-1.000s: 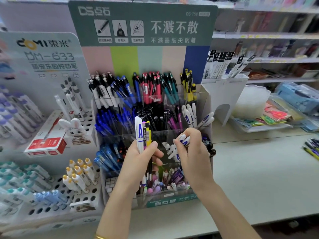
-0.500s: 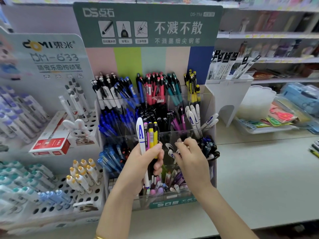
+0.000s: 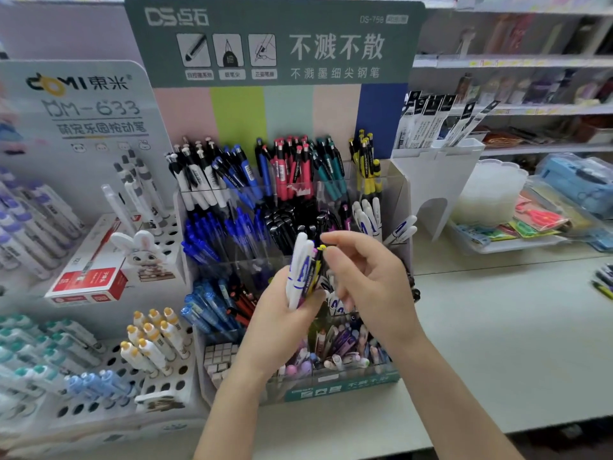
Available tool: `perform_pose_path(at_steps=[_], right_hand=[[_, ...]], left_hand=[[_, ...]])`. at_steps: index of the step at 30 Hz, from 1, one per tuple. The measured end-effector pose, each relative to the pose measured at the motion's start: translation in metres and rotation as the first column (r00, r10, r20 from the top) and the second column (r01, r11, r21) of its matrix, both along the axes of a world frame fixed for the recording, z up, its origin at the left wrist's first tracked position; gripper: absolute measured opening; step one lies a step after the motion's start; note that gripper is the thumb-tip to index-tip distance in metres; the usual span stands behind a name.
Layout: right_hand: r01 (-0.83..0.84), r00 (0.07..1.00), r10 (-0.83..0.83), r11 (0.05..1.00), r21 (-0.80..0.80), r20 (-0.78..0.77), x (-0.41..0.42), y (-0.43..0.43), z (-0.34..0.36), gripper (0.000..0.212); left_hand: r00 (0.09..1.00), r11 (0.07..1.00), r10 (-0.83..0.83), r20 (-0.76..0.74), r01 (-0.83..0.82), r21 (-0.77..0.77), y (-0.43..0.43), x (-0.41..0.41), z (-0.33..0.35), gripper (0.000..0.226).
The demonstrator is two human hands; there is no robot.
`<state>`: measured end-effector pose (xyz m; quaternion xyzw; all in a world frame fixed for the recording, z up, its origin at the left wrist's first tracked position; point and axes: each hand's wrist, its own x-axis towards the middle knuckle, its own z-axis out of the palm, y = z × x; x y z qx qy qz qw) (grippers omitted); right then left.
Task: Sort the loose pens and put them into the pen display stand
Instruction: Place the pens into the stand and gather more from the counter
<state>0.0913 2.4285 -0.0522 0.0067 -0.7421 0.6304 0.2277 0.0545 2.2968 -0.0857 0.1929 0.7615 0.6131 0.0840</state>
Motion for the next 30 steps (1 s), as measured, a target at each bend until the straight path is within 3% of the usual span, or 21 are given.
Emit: perform_pose_path(at_steps=[2,4,7,9,11,18,22,30], right_hand=[[-0.021,0.998,0.016,0.996,0.087,0.053,-0.002,-0.005,0.001,0.033],[0.042,0.996,-0.057,0.98,0.197,0.071,-0.005,-0.008,-0.002,0.039],[0.024,0.995,-0.027,0.999,0.04,0.096,-0.007,-0.008,-0.003,0.025],[-0.037,0.992,0.055,0.987,-0.155,0.114,-0.007,-0.008,-0.003,0.019],[-0.052,0.989,0.08,0.975,-0.218,0.122,-0.007,-0.007,-0.004,0.016],[-0.065,0.993,0.084,0.974,-0.218,0.079,-0.002,0.001,-0.003,0.016],[-0.08,0.993,0.095,0.976,-0.203,0.065,0.0,0.006,-0.004,0.013],[0.038,0.999,-0.031,0.978,-0.203,0.037,-0.002,0.033,-0.002,0.022]], left_hand=[[0.989,0.988,0.062,-0.136,-0.08,-0.135,0.003,0.001,-0.002,0.015],[0.976,0.961,0.103,-0.191,-0.147,-0.233,0.004,0.001,-0.002,0.022],[0.979,0.946,0.103,-0.174,-0.15,-0.286,0.004,0.003,0.001,0.024],[0.995,0.97,0.072,-0.074,-0.087,-0.229,0.006,0.005,0.004,0.02],[0.999,0.99,0.031,0.027,-0.027,-0.139,0.008,0.007,0.007,0.018],[0.964,0.984,-0.173,0.201,0.162,0.07,0.006,0.002,0.007,0.023],[0.948,0.975,-0.206,0.241,0.178,0.131,0.007,0.001,0.003,0.037],[0.951,0.964,-0.228,0.21,0.19,0.183,0.022,-0.004,0.008,0.043]])
